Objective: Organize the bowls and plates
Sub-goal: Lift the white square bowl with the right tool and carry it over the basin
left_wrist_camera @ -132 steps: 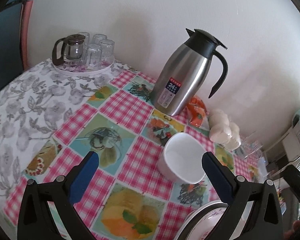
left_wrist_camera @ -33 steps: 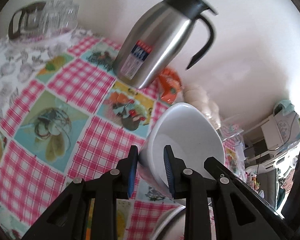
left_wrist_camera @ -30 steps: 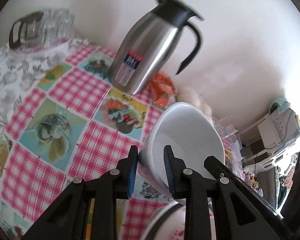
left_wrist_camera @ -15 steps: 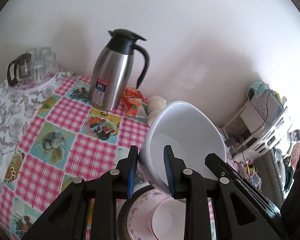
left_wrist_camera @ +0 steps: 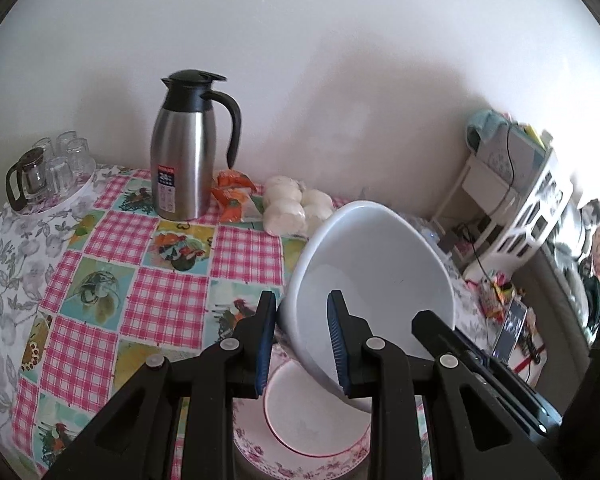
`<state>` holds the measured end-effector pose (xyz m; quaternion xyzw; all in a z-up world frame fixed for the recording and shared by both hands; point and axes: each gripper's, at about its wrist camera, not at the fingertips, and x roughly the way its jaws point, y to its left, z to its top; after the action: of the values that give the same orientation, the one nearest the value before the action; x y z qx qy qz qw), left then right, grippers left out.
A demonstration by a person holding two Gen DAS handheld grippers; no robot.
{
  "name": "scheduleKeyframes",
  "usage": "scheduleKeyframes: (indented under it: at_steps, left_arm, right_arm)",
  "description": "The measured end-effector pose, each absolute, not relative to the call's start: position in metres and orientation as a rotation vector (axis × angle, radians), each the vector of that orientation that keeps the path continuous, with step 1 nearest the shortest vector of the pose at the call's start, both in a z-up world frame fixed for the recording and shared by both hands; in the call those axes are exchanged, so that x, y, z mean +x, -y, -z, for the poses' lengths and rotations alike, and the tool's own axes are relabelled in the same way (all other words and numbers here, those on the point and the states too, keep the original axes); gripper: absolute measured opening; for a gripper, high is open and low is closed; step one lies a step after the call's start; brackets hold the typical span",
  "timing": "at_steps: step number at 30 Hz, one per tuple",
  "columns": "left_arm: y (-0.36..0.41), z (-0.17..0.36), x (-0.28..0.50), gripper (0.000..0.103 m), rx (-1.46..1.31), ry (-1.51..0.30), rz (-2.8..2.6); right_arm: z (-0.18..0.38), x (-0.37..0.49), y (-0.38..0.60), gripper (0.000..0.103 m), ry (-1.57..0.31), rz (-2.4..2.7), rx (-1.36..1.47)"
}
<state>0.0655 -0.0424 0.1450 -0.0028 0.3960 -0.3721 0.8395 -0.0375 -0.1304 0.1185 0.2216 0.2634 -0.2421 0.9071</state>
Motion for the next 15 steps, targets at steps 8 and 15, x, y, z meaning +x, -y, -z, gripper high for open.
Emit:
scheduleKeyframes:
  at_steps: [8, 15]
  left_arm:
    - [0.058, -0.137, 0.048, 0.027, 0.047, -0.86, 0.795]
    - [0.061, -0.132, 0.039, 0.027, 0.067, -0.877, 0.797]
  right_arm:
    - [-0.107, -0.061, 0.141, 0.018, -0.557, 0.502, 0.483]
    - [-0.1, -0.075, 0.148, 0.018, -0.566, 0.486, 0.526]
